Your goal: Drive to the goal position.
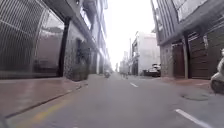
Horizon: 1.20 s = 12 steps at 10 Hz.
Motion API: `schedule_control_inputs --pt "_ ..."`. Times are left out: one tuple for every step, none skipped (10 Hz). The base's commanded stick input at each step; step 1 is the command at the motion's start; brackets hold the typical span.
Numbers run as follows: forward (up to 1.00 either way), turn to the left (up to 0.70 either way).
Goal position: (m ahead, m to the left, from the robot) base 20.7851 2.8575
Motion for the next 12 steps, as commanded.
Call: schedule_control_inputs --pt "1.00 0.00" --pt "1.00 0.00" --pt "1.00 0.00" --pt "1.00 0.00" --pt "1.00 0.00" --pt "1.00 0.00" --pt "1.00 0.00" --pt "1.00 0.00" --pt "1.00 0.00" --pt "1.00 0.00" --pt "1.00 0.00" --pt "1.00 0.00"
